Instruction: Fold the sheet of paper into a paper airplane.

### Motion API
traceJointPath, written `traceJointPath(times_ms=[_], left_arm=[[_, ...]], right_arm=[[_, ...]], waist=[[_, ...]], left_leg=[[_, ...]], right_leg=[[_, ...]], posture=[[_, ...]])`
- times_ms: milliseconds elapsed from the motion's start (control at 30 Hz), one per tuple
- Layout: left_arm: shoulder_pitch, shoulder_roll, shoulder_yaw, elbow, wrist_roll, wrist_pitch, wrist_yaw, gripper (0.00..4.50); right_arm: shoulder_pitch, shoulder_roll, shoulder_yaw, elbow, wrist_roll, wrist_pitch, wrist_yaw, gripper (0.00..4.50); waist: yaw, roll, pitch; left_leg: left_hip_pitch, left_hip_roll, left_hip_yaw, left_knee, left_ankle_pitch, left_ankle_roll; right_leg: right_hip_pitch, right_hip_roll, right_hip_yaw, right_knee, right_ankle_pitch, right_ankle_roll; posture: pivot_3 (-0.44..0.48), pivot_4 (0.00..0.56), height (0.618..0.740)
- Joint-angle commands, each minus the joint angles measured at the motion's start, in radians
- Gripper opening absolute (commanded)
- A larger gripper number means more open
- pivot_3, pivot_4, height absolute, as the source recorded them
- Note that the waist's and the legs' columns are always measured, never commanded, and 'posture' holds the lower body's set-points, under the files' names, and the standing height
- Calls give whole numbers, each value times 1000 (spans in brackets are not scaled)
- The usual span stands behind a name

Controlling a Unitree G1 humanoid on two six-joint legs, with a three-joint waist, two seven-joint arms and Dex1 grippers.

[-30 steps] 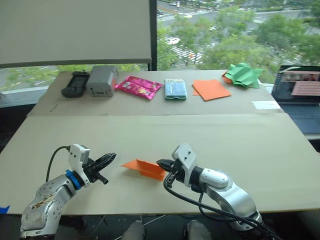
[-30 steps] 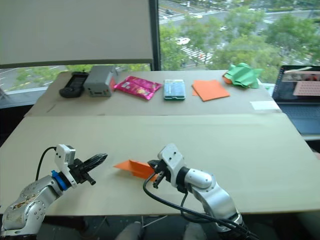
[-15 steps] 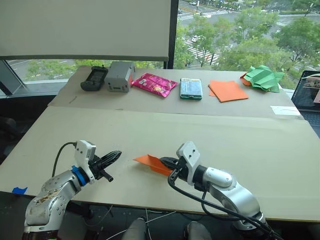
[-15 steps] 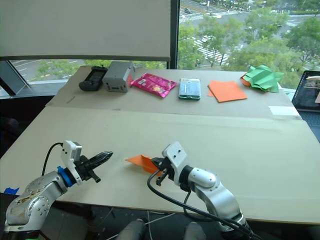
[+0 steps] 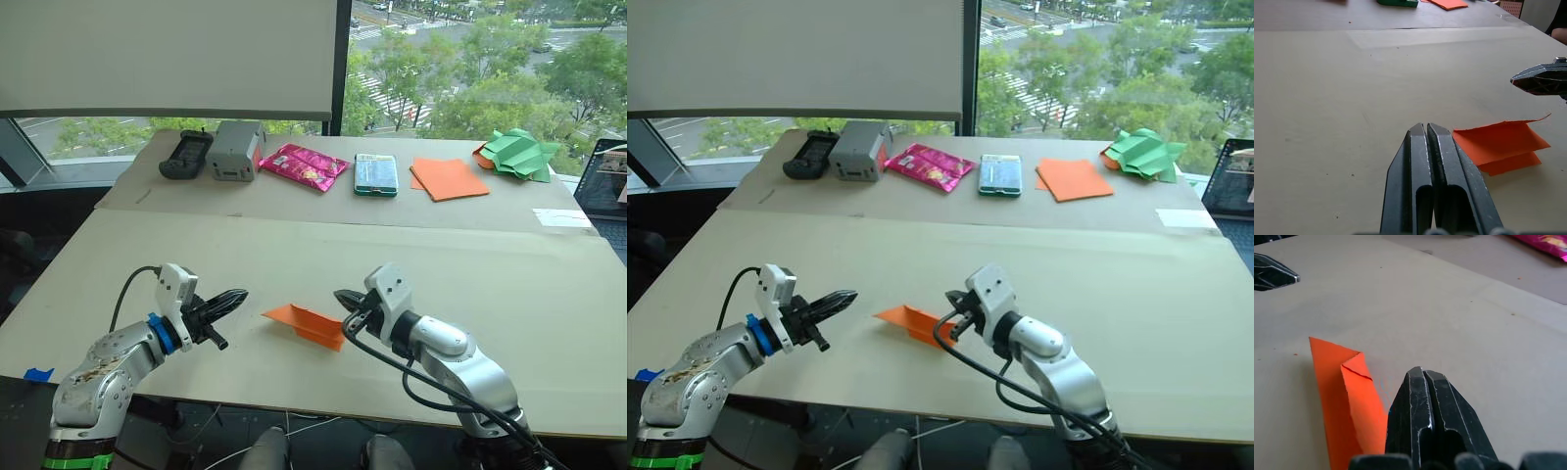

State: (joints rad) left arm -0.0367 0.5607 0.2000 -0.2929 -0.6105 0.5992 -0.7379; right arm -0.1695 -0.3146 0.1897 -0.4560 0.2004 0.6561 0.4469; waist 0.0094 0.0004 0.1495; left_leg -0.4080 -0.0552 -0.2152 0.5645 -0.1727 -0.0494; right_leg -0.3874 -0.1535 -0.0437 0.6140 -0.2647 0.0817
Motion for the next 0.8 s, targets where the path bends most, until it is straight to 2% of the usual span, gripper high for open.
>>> traceJointPath(times_ms=[33, 100, 133, 500, 700, 800], left_arm=[[-18, 4, 4, -24, -17, -2, -4, 120], [-21, 4, -2, -24, -16, -2, -6, 120], [-22, 4, -5, -25, -17, -1, -8, 120], [0, 21, -15, -6, -8, -25, -49, 120], [63, 130, 12, -58, -45, 16, -150, 120], [88, 169, 38, -85, -70, 29, -169, 120]], right_arm=[[0, 20, -24, -12, 19, -32, -9, 23], [-8, 11, -4, -13, -1, -39, -6, 23], [-12, 3, 9, -15, -15, -43, -5, 23], [6, -19, 42, -72, 10, -67, 51, 23], [43, -83, 37, -179, 114, -45, 178, 23], [66, -116, 36, -218, 144, -24, 197, 23]], waist=[[0, 0, 0], [6, -1, 1], [5, -1, 0], [-19, -2, 0], [-22, -2, 0], [-22, -2, 0]], left_leg=[[0, 0, 0, 0, 0, 0], [2, 7, 8, 1, 0, 0], [3, 22, 31, 3, 0, 0], [3, 23, 36, 5, 0, 0], [3, 23, 36, 6, 0, 0], [3, 23, 37, 6, 0, 0]], right_leg=[[0, 0, 1, 0, 0, 0], [-2, 5, 7, 0, 2, -3], [-2, 12, 15, -1, 7, -10], [-1, 9, 13, -3, 7, -11], [-1, 9, 13, -2, 7, -11], [-1, 8, 13, -3, 7, -12]], posture=[[0, 150, 702], [0, 150, 702], [0, 150, 702], [0, 150, 702], [0, 150, 702], [0, 150, 702]])
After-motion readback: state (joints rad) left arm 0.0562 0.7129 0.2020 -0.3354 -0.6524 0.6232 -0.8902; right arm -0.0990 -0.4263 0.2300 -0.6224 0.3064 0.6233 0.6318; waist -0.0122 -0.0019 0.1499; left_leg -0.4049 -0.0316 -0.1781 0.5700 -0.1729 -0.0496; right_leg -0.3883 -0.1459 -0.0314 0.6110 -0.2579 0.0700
